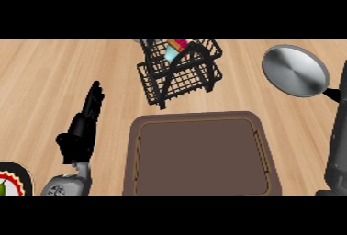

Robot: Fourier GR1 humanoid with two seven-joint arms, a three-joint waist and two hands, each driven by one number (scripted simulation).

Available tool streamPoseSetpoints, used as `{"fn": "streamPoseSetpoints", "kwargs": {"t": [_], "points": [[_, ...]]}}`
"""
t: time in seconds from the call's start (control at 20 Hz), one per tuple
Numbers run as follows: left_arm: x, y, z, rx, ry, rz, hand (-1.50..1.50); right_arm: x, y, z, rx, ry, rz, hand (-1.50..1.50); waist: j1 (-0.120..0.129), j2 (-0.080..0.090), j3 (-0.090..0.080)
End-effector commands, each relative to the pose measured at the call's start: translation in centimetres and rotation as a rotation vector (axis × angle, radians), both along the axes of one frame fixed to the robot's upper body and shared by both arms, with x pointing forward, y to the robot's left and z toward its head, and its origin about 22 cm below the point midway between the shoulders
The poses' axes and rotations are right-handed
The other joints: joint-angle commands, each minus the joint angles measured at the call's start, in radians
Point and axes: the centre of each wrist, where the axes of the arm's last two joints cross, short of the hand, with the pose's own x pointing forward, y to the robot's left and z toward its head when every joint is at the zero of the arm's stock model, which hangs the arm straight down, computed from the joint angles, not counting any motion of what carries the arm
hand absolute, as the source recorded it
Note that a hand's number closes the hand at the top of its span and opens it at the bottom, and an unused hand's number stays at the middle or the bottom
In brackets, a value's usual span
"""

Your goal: Pick the cupcake from the tray and place it in the tiered basket

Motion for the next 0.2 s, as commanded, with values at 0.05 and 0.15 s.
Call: {"fn": "streamPoseSetpoints", "kwargs": {"t": [0.05,0.15], "points": [[-0.1,-0.3,-0.9,-0.017,-0.003,0.033,0.00,-6.1,-7.7,-3.1,0.017,-0.031,0.018,-1.50,-0.026,-0.001,0.001],[1.7,0.8,0.6,-0.002,-0.016,0.022,0.00,-7.9,-10.7,-3.4,0.040,-0.050,0.041,-1.50,-0.012,0.005,0.000]]}}
